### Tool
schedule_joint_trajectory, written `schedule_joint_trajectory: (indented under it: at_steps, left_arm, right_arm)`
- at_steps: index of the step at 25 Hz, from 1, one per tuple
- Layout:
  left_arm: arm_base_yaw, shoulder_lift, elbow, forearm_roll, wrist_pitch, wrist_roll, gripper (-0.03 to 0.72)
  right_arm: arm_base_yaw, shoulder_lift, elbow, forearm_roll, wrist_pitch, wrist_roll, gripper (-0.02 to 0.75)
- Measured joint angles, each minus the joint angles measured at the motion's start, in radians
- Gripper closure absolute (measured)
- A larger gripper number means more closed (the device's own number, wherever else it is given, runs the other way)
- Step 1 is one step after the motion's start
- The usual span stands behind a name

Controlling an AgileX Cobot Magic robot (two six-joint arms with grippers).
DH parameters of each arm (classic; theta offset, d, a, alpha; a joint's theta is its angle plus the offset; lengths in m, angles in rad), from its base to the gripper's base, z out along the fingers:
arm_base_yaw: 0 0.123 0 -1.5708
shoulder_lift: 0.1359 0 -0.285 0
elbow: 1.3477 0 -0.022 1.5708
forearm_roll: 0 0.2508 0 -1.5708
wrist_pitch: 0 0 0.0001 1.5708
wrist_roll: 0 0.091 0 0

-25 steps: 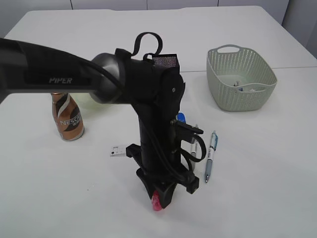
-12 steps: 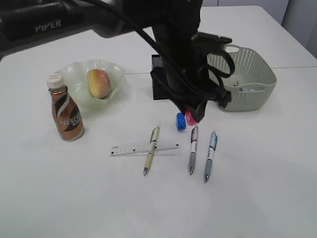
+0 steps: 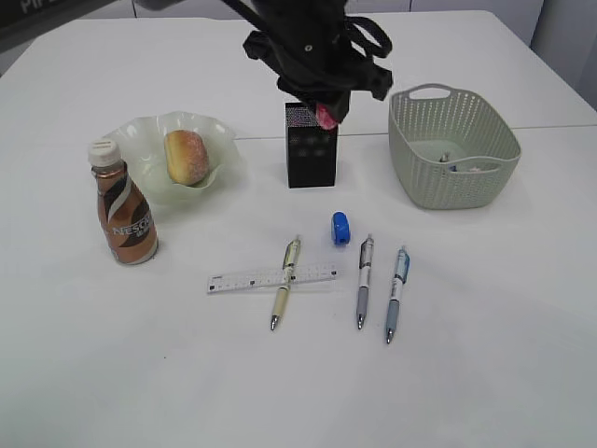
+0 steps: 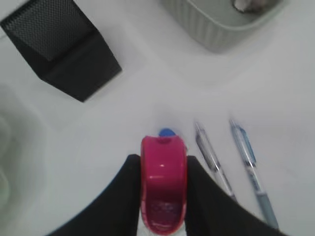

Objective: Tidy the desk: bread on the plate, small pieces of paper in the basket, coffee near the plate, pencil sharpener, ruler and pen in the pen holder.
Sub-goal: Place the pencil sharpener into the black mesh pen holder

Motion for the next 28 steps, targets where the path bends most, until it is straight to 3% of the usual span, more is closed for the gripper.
schedule_joint_trajectory:
  at_steps: [11,21,28]
  left_arm:
    - [0.108,0.061,-0.002,0.026,-0.433,-0.008,0.524]
    - [0.135,0.187,-0.002,0.028,-0.649,-0.008,0.522]
    - [0.146,0.21,-0.002,0.03,-0.698,-0.008,0.522]
  right_arm:
    - [0.0,0.0,0.0,0.0,0.0,0.0,0.164]
    - [0.0,0.0,0.0,-0.002,0.0,0.0,0.164]
    - [0.0,0.0,0.0,-0.019,0.0,0.0,0.164]
